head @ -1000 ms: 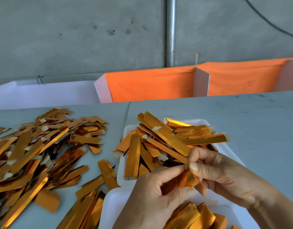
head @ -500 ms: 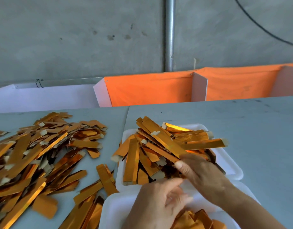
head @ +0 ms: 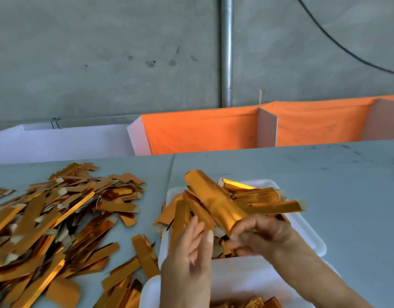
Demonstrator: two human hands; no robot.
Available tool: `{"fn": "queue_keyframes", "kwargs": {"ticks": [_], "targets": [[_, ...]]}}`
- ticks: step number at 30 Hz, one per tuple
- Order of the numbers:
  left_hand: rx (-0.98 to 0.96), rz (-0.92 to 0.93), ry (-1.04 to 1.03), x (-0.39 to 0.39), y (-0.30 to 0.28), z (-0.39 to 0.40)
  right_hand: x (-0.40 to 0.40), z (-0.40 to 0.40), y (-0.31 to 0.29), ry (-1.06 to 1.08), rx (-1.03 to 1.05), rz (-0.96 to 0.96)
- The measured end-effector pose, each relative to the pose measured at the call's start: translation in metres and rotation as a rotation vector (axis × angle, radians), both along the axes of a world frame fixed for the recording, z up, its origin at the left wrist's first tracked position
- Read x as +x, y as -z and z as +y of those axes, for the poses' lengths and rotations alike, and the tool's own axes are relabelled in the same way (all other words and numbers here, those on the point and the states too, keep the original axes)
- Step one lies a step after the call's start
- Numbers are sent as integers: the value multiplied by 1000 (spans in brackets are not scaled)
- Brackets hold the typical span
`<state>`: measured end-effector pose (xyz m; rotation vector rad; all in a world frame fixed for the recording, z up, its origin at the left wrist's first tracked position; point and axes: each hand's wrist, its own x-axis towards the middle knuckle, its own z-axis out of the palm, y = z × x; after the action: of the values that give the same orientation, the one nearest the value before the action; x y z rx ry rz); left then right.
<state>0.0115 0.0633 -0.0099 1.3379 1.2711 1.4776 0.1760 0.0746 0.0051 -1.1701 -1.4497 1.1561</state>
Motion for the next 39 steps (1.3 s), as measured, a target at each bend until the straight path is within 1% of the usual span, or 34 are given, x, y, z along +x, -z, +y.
{"fn": "queue_keyframes", "kwargs": {"ticks": [1,3,5,6,7,9,11,13,15,16,18,21,23,25,27,29,32,36,39], "targets": [[-22,-138,27,-1,-1,0,-2,-4,-3,-100,-40,-6],[-68,-325,73,-2,-3,0,-9,-8,-6,-187,-96,-97],[-86,-379,-7,-1,-1,1,-13,-11,-6,-206,-134,-159],[-95,-355,-73,-1,1,2,-15,-11,-7,-200,-148,-183],[-98,-304,-127,-1,2,2,-15,-11,-7,-202,-132,-211],[-90,-156,-170,1,2,0,-11,-12,-8,-210,-63,-239],[-72,62,-161,6,0,-5,-6,-11,-9,-165,-30,-162],[16,347,-161,11,0,-7,-3,-8,-8,-99,-35,-58],[99,534,-120,14,-1,-9,-2,-6,-7,-66,-41,14],[123,578,-85,14,-1,-9,-2,-5,-7,-54,-43,37],[144,598,-19,13,-1,-9,-1,-4,-6,-46,-24,36],[94,638,47,12,-6,-10,-1,-5,-9,-64,-16,4],[46,605,50,10,-7,-10,-1,-5,-9,-88,-24,-23],[-21,488,48,9,-7,-10,0,-6,-10,-101,-30,-13],[-91,373,101,7,-6,-9,2,-7,-12,-123,-43,11],[-145,280,163,5,-9,-10,6,-8,-13,-163,-71,78],[-176,173,225,2,-13,-11,13,-7,-14,-181,-112,202],[-187,153,236,4,-14,-14,17,-4,-14,-162,-172,307],[-190,171,245,6,-16,-16,17,-3,-14,-131,-168,310]]}}
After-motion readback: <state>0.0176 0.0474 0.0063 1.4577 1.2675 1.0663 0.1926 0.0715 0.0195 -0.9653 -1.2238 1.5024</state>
